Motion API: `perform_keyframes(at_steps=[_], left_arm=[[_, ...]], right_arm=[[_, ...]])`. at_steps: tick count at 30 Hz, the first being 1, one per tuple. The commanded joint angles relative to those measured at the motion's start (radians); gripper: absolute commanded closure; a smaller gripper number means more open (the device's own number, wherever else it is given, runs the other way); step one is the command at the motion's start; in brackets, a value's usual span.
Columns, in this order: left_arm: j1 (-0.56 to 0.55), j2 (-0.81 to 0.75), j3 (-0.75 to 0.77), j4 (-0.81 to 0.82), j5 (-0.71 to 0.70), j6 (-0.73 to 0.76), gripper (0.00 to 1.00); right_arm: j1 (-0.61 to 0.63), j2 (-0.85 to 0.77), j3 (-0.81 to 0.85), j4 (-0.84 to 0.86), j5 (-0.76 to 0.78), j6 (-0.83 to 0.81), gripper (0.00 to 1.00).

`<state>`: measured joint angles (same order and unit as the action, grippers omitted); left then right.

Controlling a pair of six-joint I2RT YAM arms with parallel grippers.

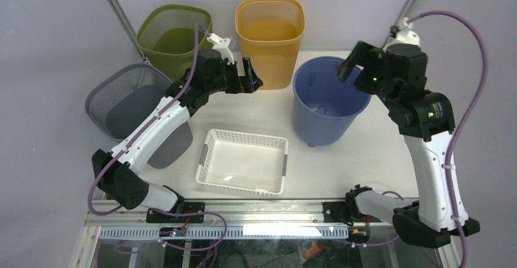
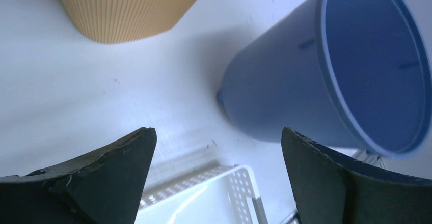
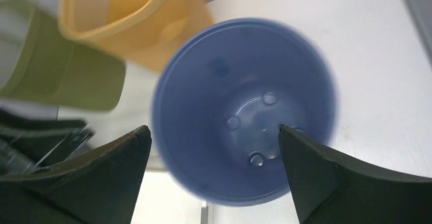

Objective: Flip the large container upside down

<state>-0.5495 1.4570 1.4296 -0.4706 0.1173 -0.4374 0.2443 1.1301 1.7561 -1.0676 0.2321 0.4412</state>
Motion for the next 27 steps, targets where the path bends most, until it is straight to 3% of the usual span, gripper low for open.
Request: perform_keyframes(at_steps=[1,5,11,13,16,19,21,25,27], left_arm=[[-0.004,-0.117,-0.122,-0.002,0.039,-0.048,0.01],[-0.004,-0.218,-0.210,-0.071,-0.013,-0.042,0.01],[-0.003,-0.340,-0.296,-0.132,-0.102,-0.059,0.01],[-0.003,-0.355,-0.299,-0.161,-0.138,-0.061,0.01],[-0.003,-0.369,-0.287,-0.200,-0.185,-0.057,0.01],[-0.003,-0.388,-0.292,-0.206,-0.208,-0.054,0.01],[-0.003,-0.396,-0.300,-0.207,-0.215,-0.055,0.01],[-0.003,-0.400,-0.308,-0.205,-0.210,-0.053,0.01],[-0.003,-0.401,-0.308,-0.204,-0.209,-0.055,0.01]], right_arm=[[0.248,0.103,0.071,-0.023,0.110,-0.082,0.01],[0.425,0.250,0.152,-0.060,0.186,-0.072,0.00],[0.473,0.379,0.147,-0.057,0.101,-0.078,0.03],[0.495,0.413,0.133,-0.061,0.128,-0.069,0.17],[0.501,0.426,0.091,-0.049,0.181,-0.052,0.49],[0.501,0.411,0.051,-0.012,0.185,-0.053,0.73],[0.501,0.413,0.044,-0.005,0.181,-0.056,0.75],[0.501,0.440,0.044,-0.023,0.188,-0.059,0.64],[0.501,0.450,0.040,-0.023,0.192,-0.055,0.68]])
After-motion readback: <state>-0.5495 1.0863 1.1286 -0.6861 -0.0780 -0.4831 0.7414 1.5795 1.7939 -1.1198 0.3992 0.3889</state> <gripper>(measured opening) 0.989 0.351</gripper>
